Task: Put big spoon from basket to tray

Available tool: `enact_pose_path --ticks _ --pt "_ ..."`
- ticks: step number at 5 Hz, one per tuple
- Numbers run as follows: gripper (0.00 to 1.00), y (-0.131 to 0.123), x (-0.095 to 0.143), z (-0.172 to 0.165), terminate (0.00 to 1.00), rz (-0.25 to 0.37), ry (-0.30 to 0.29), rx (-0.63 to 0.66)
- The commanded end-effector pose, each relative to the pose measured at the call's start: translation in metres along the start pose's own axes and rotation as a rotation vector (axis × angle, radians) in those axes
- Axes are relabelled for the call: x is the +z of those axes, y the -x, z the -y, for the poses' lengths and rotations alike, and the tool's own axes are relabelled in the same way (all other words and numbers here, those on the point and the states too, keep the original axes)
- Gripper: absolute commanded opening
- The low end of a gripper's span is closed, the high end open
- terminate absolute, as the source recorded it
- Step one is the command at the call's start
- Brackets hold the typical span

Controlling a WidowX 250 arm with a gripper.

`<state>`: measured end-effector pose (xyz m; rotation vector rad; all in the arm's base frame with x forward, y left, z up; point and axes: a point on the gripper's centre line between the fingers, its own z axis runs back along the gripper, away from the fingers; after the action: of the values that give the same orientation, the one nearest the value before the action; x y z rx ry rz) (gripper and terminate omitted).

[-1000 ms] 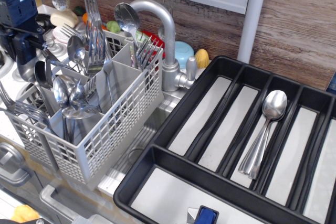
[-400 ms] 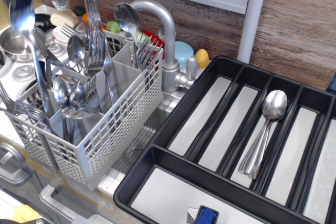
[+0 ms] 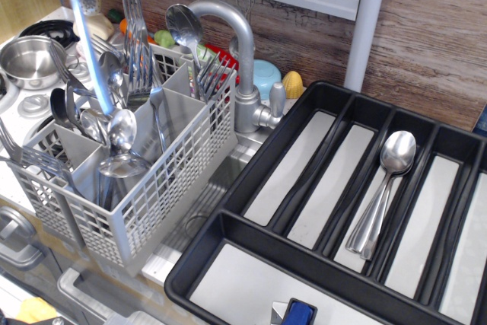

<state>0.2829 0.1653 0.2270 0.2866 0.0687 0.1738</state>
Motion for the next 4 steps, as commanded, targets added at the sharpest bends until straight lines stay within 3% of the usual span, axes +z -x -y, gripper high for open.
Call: enact_pose_path --ticks 1,2,4 --pt "0.0 -0.015 0.032 0.019 0.0 0.048 0.05 0.117" --pt "0.0 -0.023 0.025 0.043 0.0 0.044 0.163 0.173" --pt "0.0 -0.024 -0.012 0.1 0.0 0.007 0.293 0.059"
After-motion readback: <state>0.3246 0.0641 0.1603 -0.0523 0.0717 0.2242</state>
